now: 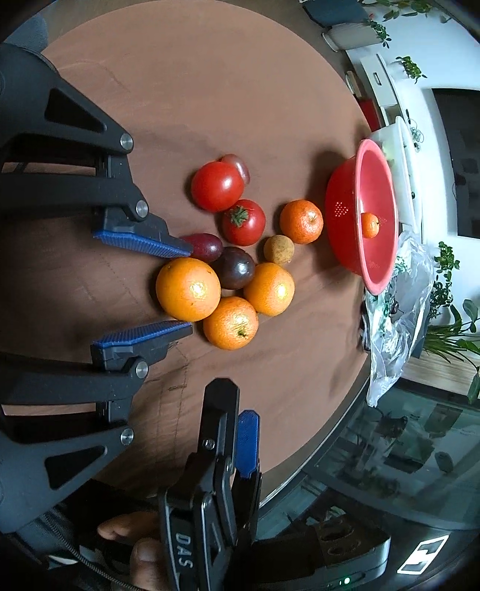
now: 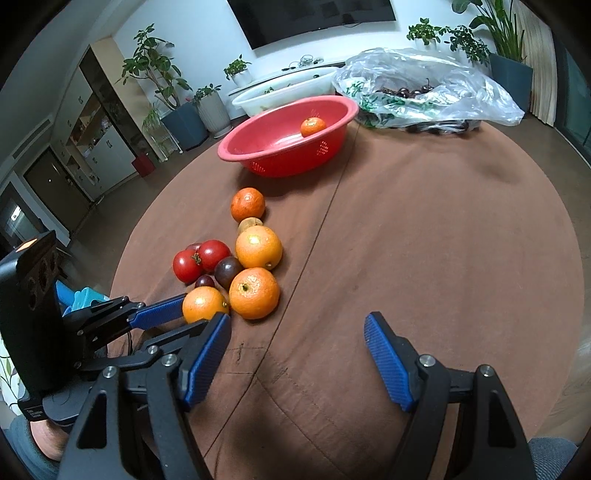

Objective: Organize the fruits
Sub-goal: 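Grasp a large orange with the left tool while the right tool grasps a mandarin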

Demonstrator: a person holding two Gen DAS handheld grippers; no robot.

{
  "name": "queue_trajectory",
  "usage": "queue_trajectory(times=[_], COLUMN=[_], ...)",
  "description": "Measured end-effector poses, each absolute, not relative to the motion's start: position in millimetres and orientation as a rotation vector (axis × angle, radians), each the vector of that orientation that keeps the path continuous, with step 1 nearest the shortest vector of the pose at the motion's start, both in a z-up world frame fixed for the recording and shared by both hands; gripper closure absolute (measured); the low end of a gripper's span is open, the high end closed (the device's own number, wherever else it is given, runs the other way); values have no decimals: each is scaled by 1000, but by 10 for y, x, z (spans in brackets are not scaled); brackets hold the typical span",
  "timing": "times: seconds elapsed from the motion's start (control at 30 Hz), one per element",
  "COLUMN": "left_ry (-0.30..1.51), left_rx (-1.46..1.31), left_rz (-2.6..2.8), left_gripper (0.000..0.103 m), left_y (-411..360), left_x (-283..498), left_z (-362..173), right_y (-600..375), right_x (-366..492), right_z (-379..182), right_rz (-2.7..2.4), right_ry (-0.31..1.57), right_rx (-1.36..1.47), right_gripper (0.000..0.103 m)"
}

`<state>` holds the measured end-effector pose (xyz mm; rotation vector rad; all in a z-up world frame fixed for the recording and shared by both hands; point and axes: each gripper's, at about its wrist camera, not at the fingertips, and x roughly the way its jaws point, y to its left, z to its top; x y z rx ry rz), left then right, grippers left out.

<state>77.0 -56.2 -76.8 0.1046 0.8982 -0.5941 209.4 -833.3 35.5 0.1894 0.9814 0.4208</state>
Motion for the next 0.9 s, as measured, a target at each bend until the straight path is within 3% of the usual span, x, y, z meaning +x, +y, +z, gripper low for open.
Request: queue_trajectory(times=[0.9], left_ry=[935], left_rx=[137], left_rz=[-571], left_gripper=[69], left_y=[-334], left_x=[652], left_z=[-737], right_y=[-7844], right_x=[2318], right_z=[203], right_rz=[474], right_ry=[1023], right_rx=[1], right_gripper=[30])
